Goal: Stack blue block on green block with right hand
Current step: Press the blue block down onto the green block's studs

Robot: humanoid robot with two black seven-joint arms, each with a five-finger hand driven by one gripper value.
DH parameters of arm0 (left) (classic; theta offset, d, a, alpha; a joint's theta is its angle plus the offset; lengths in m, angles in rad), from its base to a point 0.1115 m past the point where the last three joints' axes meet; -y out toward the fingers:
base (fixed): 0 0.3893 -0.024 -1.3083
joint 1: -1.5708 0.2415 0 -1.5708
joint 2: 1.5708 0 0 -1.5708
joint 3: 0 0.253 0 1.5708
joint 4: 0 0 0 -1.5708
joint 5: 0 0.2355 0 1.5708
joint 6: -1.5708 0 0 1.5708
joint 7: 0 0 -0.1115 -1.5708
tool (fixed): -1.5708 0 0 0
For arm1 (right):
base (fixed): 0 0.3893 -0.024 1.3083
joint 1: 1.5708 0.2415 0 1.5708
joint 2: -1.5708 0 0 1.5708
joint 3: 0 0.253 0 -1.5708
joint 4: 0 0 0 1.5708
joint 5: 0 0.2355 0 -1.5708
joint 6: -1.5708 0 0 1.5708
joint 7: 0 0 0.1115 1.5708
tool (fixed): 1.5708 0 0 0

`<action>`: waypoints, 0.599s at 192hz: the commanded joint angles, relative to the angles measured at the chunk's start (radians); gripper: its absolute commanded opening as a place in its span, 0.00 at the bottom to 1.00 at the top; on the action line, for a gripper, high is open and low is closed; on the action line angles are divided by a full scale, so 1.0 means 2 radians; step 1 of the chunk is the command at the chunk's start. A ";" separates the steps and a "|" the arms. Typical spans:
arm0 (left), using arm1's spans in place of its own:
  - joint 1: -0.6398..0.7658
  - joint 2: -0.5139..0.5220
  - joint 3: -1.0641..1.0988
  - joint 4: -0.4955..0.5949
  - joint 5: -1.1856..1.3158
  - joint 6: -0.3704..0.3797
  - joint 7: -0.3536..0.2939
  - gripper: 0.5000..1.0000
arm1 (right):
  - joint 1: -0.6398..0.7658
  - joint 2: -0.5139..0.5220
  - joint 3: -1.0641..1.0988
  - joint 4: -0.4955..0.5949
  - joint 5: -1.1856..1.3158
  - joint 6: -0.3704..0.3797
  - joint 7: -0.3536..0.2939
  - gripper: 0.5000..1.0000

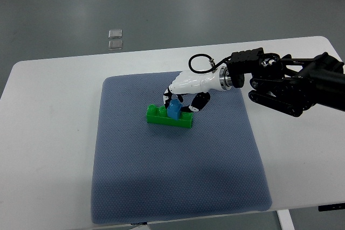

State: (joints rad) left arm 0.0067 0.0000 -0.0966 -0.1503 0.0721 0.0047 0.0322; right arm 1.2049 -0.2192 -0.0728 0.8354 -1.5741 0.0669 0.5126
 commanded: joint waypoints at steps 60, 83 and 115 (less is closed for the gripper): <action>0.000 0.000 0.000 0.000 0.000 0.000 0.000 1.00 | 0.011 -0.005 0.000 0.006 0.001 0.015 0.004 0.35; 0.000 0.000 0.000 0.000 0.000 0.000 0.000 1.00 | 0.011 -0.008 0.000 0.006 0.001 0.016 0.004 0.36; 0.000 0.000 0.000 0.000 0.000 0.000 0.000 1.00 | 0.012 -0.012 0.000 0.006 0.001 0.017 0.005 0.38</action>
State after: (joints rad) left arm 0.0061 0.0000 -0.0966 -0.1503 0.0721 0.0047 0.0322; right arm 1.2278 -0.2375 -0.0724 0.8483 -1.5723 0.0994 0.5223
